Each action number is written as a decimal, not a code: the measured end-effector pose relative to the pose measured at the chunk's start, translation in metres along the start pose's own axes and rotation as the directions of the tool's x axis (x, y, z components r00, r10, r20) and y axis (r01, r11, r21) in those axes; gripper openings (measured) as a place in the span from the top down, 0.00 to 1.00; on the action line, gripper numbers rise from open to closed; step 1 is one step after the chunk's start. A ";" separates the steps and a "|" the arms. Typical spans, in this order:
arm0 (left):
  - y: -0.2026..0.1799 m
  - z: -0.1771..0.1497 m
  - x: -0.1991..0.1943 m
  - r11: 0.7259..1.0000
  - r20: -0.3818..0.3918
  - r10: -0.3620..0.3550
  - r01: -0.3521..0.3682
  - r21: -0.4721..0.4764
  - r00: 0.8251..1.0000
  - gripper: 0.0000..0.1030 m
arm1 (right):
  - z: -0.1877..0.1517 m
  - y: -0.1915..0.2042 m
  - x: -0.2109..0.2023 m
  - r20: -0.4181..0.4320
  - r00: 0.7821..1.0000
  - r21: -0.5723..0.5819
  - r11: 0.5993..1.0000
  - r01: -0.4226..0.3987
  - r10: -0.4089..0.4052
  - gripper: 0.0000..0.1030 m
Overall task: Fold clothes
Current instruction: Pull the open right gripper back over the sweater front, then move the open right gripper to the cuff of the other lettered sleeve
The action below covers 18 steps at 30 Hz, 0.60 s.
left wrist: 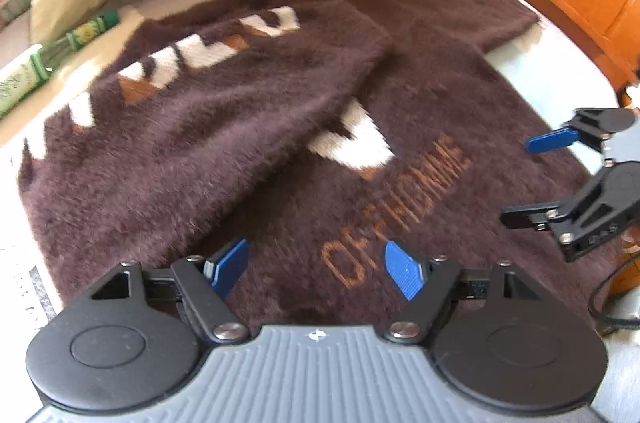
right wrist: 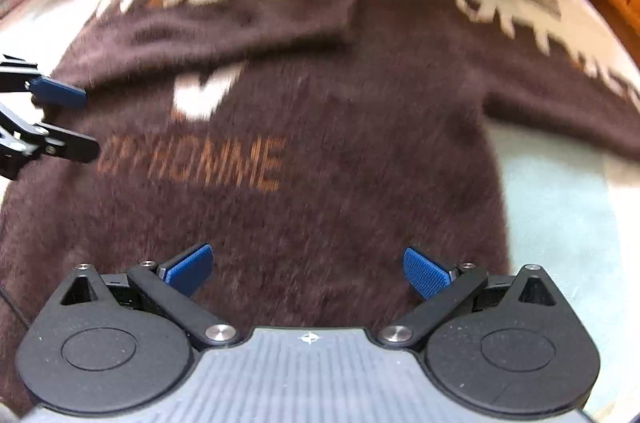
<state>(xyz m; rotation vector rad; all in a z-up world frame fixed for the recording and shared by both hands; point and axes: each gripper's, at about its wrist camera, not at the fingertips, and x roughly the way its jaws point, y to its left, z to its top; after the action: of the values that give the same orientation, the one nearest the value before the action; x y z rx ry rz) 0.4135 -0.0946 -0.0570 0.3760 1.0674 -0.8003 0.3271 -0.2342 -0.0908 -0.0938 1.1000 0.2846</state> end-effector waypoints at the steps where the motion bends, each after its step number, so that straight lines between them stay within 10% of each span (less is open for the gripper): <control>1: -0.001 0.003 -0.001 1.000 0.007 0.016 -0.015 -0.016 1.000 0.26 | 0.004 -0.002 -0.001 0.025 1.000 -0.017 1.000 -0.004 0.005 0.00; 11: -0.030 0.063 0.015 0.985 0.058 0.129 -0.122 -0.119 0.990 0.26 | 0.004 -0.068 0.002 -0.065 0.980 -0.011 0.982 -0.190 0.189 0.00; 18: -0.081 0.121 0.042 0.995 0.099 0.086 -0.081 -0.057 0.991 0.26 | 0.017 -0.175 -0.015 0.037 0.988 0.158 0.975 -0.155 0.151 0.00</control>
<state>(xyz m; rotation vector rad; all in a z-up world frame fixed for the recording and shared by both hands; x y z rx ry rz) 0.4398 -0.2419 -0.0306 0.3291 0.9697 -0.7078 0.3830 -0.4010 -0.0809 0.1380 1.1037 0.3335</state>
